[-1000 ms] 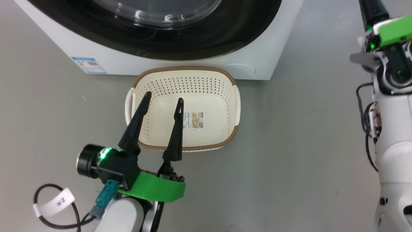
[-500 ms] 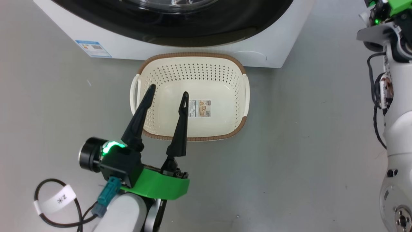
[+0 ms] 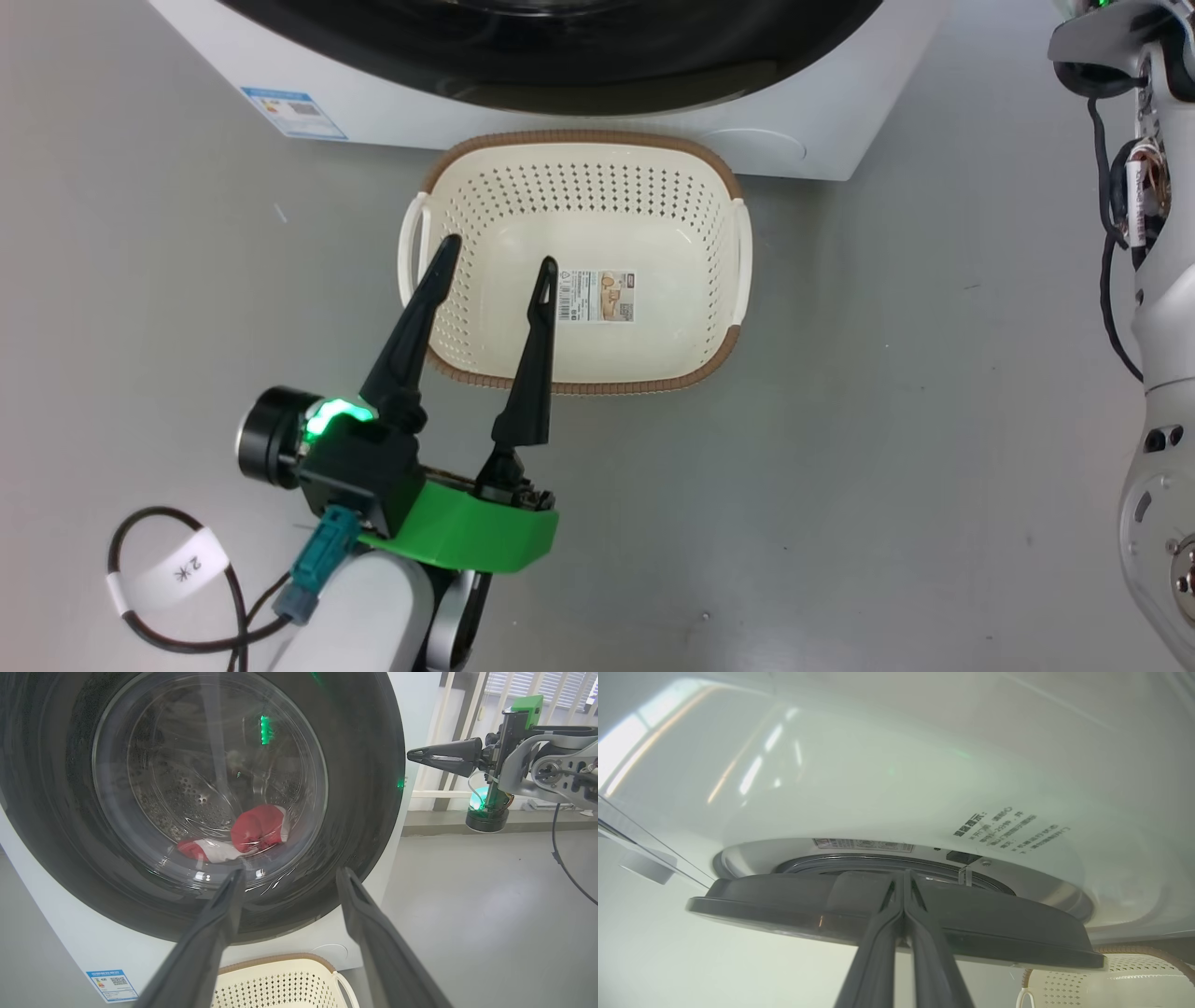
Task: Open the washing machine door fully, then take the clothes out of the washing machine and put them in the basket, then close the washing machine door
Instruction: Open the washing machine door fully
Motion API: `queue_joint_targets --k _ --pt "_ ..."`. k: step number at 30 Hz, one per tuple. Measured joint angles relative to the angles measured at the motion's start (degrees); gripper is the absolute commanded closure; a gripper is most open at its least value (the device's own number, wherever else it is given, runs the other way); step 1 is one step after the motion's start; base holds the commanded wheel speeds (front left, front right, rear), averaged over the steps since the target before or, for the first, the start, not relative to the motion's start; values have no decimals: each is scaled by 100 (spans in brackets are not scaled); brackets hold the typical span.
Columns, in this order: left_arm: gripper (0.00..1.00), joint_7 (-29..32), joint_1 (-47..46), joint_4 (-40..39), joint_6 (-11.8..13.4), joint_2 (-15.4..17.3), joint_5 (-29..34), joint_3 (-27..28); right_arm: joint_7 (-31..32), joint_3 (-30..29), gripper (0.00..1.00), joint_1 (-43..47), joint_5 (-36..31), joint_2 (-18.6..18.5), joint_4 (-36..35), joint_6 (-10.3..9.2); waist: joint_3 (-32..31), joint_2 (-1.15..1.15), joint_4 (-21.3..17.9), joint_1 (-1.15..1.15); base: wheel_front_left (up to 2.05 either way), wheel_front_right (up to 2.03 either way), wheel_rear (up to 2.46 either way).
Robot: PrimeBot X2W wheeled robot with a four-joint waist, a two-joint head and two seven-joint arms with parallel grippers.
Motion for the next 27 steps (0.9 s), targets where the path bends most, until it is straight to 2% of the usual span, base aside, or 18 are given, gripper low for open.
queue_joint_targets --k 27 --pt "0 -102 -157 30 16 -71 -110 -145 355 -402 100 -1024 -872 -216 1076 0 325 0 382 0 0 0 0"
